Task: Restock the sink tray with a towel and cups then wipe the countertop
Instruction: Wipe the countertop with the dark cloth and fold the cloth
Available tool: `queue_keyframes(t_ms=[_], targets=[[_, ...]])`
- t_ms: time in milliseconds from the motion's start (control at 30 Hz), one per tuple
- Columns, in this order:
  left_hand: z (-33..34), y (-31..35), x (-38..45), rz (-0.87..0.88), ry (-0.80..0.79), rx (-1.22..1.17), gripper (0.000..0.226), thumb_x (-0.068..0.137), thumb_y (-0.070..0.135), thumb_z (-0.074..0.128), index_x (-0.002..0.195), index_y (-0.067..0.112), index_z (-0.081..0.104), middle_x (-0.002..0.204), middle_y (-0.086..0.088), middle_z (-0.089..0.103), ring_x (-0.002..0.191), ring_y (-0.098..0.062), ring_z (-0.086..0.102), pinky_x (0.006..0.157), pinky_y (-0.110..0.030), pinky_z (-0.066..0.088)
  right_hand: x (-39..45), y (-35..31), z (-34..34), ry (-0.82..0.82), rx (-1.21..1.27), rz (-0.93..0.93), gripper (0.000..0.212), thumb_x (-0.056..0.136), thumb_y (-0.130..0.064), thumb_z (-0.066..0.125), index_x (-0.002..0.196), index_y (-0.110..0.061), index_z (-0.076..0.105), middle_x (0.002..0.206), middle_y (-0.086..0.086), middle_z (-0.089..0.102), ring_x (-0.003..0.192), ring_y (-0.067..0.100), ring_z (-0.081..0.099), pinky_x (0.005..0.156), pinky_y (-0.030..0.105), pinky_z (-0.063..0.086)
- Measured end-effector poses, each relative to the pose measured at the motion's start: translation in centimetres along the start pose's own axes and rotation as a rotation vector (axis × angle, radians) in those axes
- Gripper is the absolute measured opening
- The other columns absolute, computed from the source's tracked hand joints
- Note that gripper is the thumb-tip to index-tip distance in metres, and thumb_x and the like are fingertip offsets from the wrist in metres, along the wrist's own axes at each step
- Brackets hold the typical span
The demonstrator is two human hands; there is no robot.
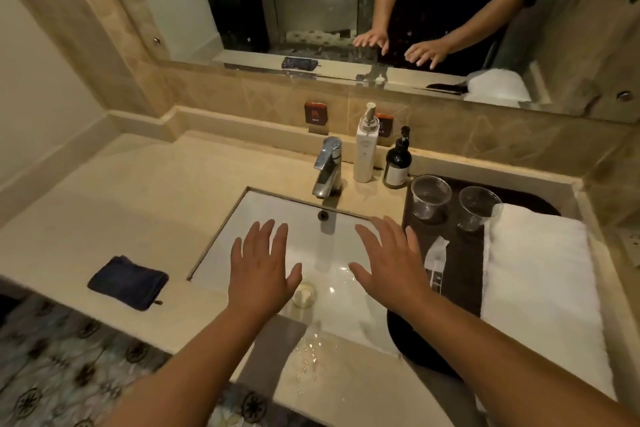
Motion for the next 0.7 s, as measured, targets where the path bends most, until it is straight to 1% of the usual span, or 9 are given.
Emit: queue_keyframes(t_ms=[100, 200, 267, 367, 500, 600, 700], targets=[[0.0, -3.4, -2.5, -0.041, -0.034, 0.018, 0.073, 0.089, 0.052, 0.056, 0.147, 0.012, 0.041, 0.152, -0.016, 0.041, 0.142, -0.037, 0.034, 0.111, -0.058, 0.028, -0.8, -3.5, 1.9, -0.036, -0.017, -0.023, 0.071, 0.092, -0.063, 0.040, 0.151, -0.029, 0.021, 0.161, 0.007, 0.018, 0.149, 0.030, 0.009, 0.117, 0.055, 0.003], [-0.5, -7.4, -5.1, -0.068, -0.028, 0.016, 0.073, 0.091, 0.054, 0.052, 0.149, 0.013, 0.039, 0.153, -0.015, 0.040, 0.142, -0.035, 0.033, 0.112, -0.056, 0.027, -1.1, -7.3, 3.4, -0.068, -0.011, -0.025, 0.072, 0.090, -0.067, 0.036, 0.151, -0.033, 0.016, 0.163, 0.003, 0.014, 0.149, 0.029, 0.007, 0.117, 0.054, 0.001], [-1.1, -10.3, -6.8, -0.071, -0.014, 0.016, 0.073, 0.091, 0.053, 0.054, 0.148, 0.012, 0.039, 0.152, -0.016, 0.042, 0.140, -0.036, 0.036, 0.112, -0.056, 0.028, -1.5, -10.4, 4.0, -0.055, -0.011, -0.031, 0.072, 0.090, -0.066, 0.038, 0.150, -0.032, 0.019, 0.162, 0.004, 0.017, 0.148, 0.029, 0.011, 0.117, 0.053, 0.004], [-2.2, -15.1, -9.5, -0.075, -0.006, 0.013, 0.072, 0.091, 0.053, 0.052, 0.149, 0.013, 0.038, 0.152, -0.014, 0.042, 0.140, -0.034, 0.036, 0.113, -0.054, 0.028, -2.3, -15.7, 4.7, -0.018, -0.018, -0.043, 0.070, 0.089, -0.063, 0.044, 0.149, -0.028, 0.028, 0.159, 0.006, 0.027, 0.146, 0.029, 0.019, 0.116, 0.053, 0.012], [-4.1, -21.5, -13.0, -0.068, 0.002, 0.037, 0.071, 0.087, 0.052, 0.056, 0.144, 0.011, 0.045, 0.145, -0.013, 0.049, 0.133, -0.032, 0.044, 0.108, -0.049, 0.034, -3.4, -22.6, 6.1, -0.021, -0.012, -0.045, 0.069, 0.090, -0.062, 0.044, 0.148, -0.029, 0.029, 0.159, 0.005, 0.026, 0.146, 0.029, 0.018, 0.117, 0.052, 0.010], [-5.2, -26.3, -15.1, -0.090, 0.024, 0.032, 0.070, 0.084, 0.047, 0.064, 0.139, 0.006, 0.051, 0.141, -0.018, 0.053, 0.130, -0.036, 0.049, 0.105, -0.053, 0.040, -3.6, -27.4, 7.0, -0.035, 0.011, -0.047, 0.068, 0.091, -0.061, 0.043, 0.149, -0.029, 0.029, 0.160, 0.005, 0.025, 0.147, 0.028, 0.016, 0.118, 0.051, 0.009], [-5.5, -29.9, -16.1, -0.105, 0.022, 0.039, 0.070, 0.082, 0.045, 0.068, 0.136, 0.004, 0.053, 0.136, -0.019, 0.057, 0.124, -0.037, 0.054, 0.101, -0.055, 0.044, -3.0, -31.2, 7.9, -0.054, 0.013, -0.073, 0.067, 0.091, -0.059, 0.044, 0.149, -0.028, 0.030, 0.159, 0.006, 0.026, 0.146, 0.028, 0.018, 0.118, 0.051, 0.010]])
Point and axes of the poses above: each hand's wrist, its own x-axis towards the middle knuckle, its own z-axis out of the palm, y = z × x, the point moved 6 cm from there along x, towards the middle knuckle
